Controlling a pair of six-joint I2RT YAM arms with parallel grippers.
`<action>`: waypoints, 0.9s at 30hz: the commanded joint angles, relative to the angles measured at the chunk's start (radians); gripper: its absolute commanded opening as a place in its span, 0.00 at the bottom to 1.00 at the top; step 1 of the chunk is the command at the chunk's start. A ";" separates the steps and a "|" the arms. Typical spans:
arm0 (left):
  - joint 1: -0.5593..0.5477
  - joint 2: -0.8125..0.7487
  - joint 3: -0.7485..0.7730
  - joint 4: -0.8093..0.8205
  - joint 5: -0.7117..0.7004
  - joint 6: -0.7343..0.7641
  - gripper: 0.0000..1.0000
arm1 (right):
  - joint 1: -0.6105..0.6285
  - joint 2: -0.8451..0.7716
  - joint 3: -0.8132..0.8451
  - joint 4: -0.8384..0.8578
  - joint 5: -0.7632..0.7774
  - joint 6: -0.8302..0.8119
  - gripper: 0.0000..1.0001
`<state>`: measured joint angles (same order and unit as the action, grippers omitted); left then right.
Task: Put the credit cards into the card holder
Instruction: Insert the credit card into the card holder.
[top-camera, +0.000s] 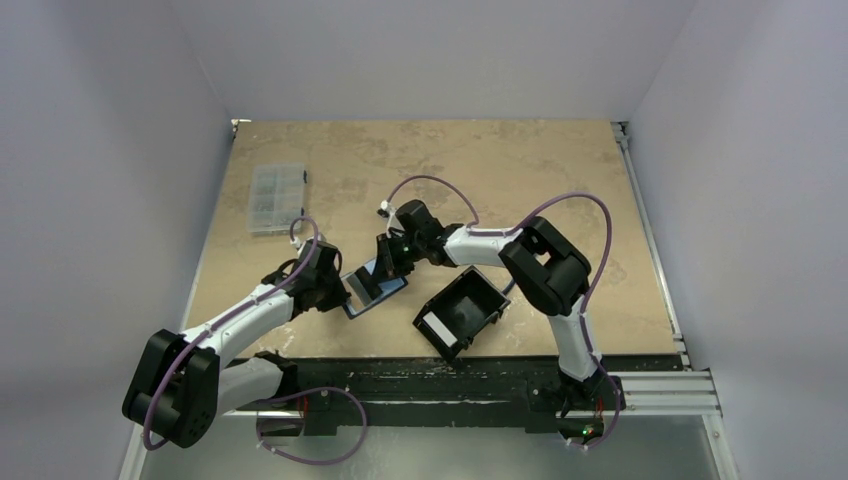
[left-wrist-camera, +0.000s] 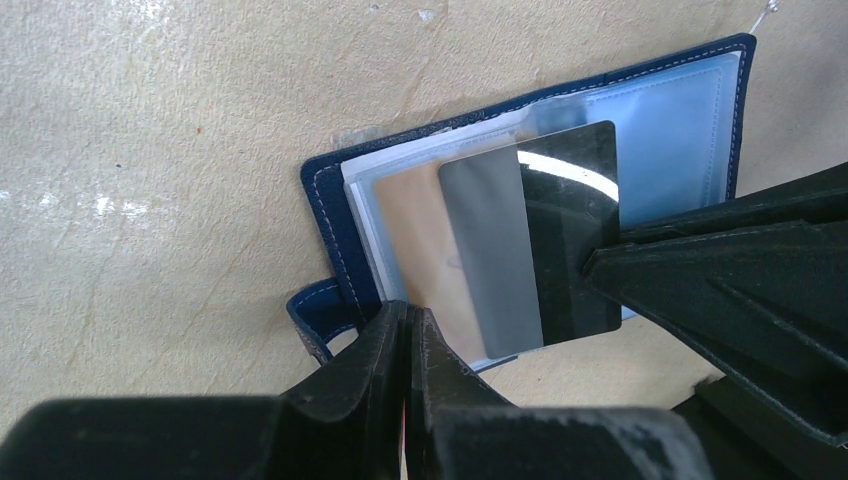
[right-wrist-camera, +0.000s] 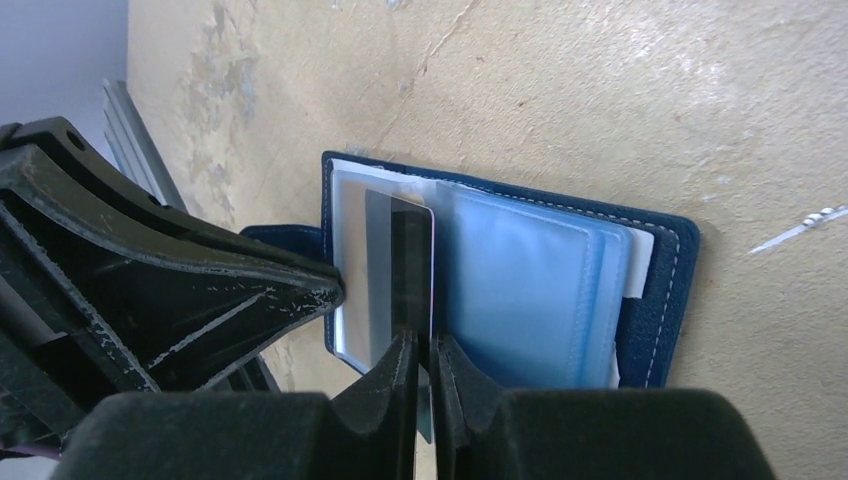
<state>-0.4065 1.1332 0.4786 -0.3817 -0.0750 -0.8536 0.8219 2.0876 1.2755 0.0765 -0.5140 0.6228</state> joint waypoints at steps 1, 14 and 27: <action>-0.002 0.006 -0.021 0.012 0.007 -0.008 0.00 | 0.016 -0.023 0.051 -0.138 0.032 -0.111 0.17; -0.002 0.003 -0.027 0.018 0.010 -0.012 0.00 | 0.042 -0.016 0.089 -0.160 0.034 -0.116 0.22; -0.002 -0.128 0.050 -0.085 -0.012 -0.045 0.07 | 0.028 -0.028 0.049 -0.127 0.020 -0.097 0.25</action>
<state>-0.4065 1.0859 0.4763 -0.4133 -0.0677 -0.8703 0.8692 2.0876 1.3369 -0.0673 -0.4889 0.5251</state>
